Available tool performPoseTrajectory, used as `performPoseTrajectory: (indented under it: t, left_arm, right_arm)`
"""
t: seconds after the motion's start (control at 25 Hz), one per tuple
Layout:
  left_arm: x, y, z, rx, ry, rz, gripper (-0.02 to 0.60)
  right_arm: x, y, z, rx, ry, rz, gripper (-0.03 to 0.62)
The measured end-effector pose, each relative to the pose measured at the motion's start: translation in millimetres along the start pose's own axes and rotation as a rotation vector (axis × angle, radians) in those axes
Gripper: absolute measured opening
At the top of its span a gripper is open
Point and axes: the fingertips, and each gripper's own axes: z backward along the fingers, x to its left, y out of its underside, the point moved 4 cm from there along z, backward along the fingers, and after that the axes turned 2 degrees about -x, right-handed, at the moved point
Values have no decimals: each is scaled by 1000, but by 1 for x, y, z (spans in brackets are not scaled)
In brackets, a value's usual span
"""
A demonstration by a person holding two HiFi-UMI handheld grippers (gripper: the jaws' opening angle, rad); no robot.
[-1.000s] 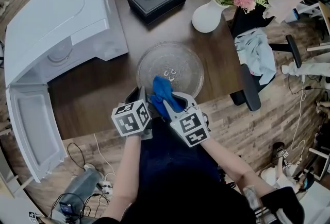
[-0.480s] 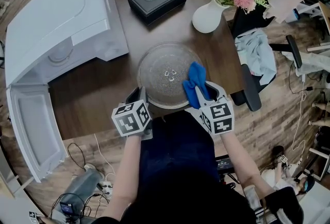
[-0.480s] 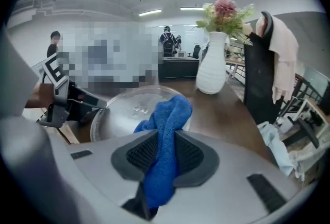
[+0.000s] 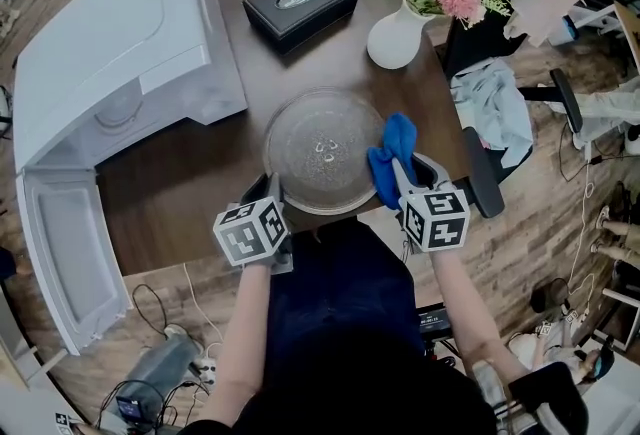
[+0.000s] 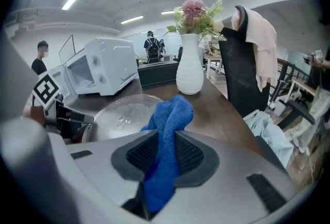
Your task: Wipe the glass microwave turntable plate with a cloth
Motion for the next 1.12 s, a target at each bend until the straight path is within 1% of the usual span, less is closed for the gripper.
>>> performPoseTrajectory:
  t: [0.12,0.24,0.36,0.48,0.6,0.72,0.8,0.96,1.04,1.08,1.12]
  left_arm:
    - [-1,-1,2,-2,17,-3,60]
    - [-2,1,2,-3,26,-27,63]
    - [-3,0,6,-39,55,-38,68]
    - [-4,-5,12,-85,103,-25,112]
    - [-2,-10,17,-108,144,1,171]
    - [-4,-22,32,-150,165,-8,179]
    - [-8,-36,44,-190,184,-30,179]
    - [-28,-76,68,-304,255,-131,179]
    - [-41,-97,81,-364,295,-184,176]
    - [-49,-107,88,-394,316,-217,159]
    - [-58,-116,95,-425,335,-254,119]
  right_arm:
    - [-5,-3,3,-17,-10,-84,81]
    - [-9,-8,7,-38,-31,-157,81]
    - [-14,-19,12,-97,-97,-329,83]
    - [-19,-40,20,-206,-160,-494,84]
    - [-20,-63,30,-310,-196,-571,89]
    - [-17,-86,39,-372,-225,-564,91]
    - [-14,-101,45,-399,-225,-520,94]
    - [-9,-129,59,-466,-189,-392,94]
    - [-5,-140,66,-487,-177,-364,94]
    - [-3,-145,69,-495,-172,-354,94]
    - [-1,-149,73,-503,-166,-338,94]
